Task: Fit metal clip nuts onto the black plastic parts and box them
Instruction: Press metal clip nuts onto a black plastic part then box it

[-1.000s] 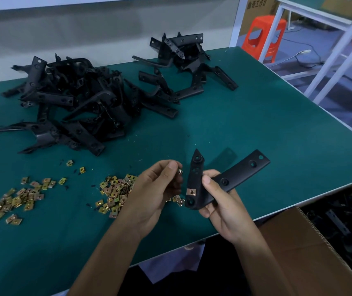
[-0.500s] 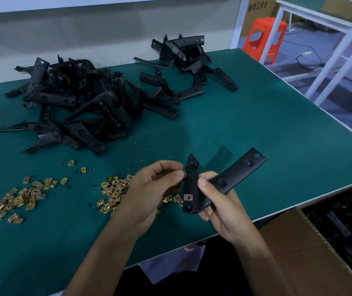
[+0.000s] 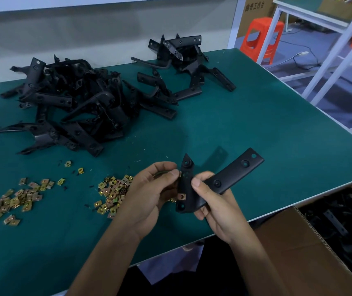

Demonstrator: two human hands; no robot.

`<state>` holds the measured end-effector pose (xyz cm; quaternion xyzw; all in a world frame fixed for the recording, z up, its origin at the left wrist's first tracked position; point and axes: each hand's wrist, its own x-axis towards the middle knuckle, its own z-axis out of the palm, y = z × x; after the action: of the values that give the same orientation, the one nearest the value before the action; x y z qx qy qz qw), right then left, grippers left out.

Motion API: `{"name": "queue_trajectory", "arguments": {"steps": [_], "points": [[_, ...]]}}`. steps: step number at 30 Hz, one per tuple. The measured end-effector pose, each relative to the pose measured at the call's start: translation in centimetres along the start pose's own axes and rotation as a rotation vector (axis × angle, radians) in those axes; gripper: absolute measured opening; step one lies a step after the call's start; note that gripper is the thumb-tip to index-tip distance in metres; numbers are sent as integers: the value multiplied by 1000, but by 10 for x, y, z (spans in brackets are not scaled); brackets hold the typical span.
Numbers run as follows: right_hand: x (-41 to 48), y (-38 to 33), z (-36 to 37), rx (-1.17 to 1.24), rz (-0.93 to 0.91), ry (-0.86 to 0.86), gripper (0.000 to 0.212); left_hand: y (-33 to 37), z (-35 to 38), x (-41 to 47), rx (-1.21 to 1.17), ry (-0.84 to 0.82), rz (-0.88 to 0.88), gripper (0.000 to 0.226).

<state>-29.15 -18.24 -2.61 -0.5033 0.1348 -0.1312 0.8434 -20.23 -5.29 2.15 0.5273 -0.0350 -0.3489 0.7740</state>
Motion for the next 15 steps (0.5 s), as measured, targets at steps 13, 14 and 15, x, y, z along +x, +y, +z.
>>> {"name": "queue_trajectory", "arguments": {"steps": [13, 14, 15], "points": [[-2, 0, 3, -16, -7, 16, 22, -3, 0, -5, -24, -1, 18, 18], [-3, 0, 3, -18, -4, 16, 22, -3, -2, -5, 7, -5, 23, 18], [-3, 0, 3, -22, 1, 15, 21, -2, -4, -5, 38, -8, 31, 19]]}}
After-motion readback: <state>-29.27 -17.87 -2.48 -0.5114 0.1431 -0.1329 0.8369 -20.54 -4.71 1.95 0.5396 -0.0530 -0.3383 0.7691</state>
